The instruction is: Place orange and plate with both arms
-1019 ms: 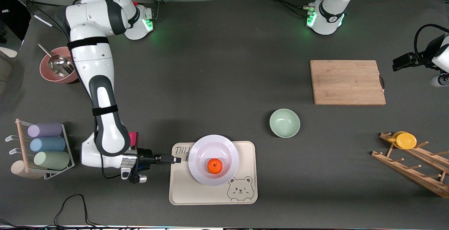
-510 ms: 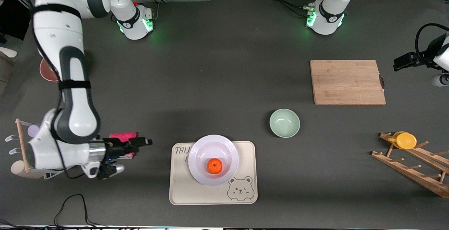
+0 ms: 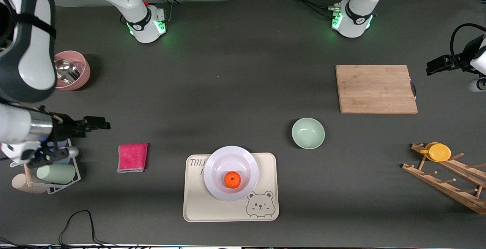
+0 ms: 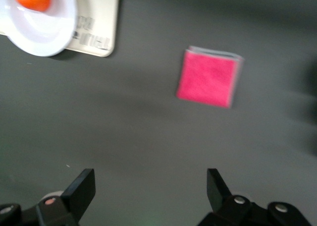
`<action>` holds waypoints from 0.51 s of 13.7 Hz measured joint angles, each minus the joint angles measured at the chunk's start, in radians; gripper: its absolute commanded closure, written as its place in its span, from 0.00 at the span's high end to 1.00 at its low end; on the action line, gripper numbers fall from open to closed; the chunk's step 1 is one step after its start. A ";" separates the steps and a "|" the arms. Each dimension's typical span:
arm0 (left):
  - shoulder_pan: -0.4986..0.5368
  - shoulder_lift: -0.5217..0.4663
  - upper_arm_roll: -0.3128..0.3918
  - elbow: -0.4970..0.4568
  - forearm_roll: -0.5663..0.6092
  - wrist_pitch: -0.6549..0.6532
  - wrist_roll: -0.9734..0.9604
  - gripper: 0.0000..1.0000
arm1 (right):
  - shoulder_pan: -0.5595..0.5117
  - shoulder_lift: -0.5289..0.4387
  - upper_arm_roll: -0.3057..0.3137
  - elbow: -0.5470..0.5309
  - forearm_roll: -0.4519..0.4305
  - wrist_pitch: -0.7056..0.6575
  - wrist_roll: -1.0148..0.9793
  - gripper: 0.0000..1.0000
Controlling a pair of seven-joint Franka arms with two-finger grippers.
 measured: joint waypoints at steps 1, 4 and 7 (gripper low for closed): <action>0.000 0.000 0.002 0.000 0.000 -0.001 0.000 1.00 | 0.000 -0.048 0.004 -0.032 -0.038 -0.007 0.030 1.00; 0.000 -0.002 0.005 0.005 0.000 -0.005 0.000 1.00 | -0.041 -0.186 0.089 -0.130 -0.153 -0.009 0.136 1.00; 0.000 -0.016 0.005 0.013 -0.003 -0.005 0.000 1.00 | -0.079 -0.299 0.157 -0.232 -0.180 -0.004 0.208 1.00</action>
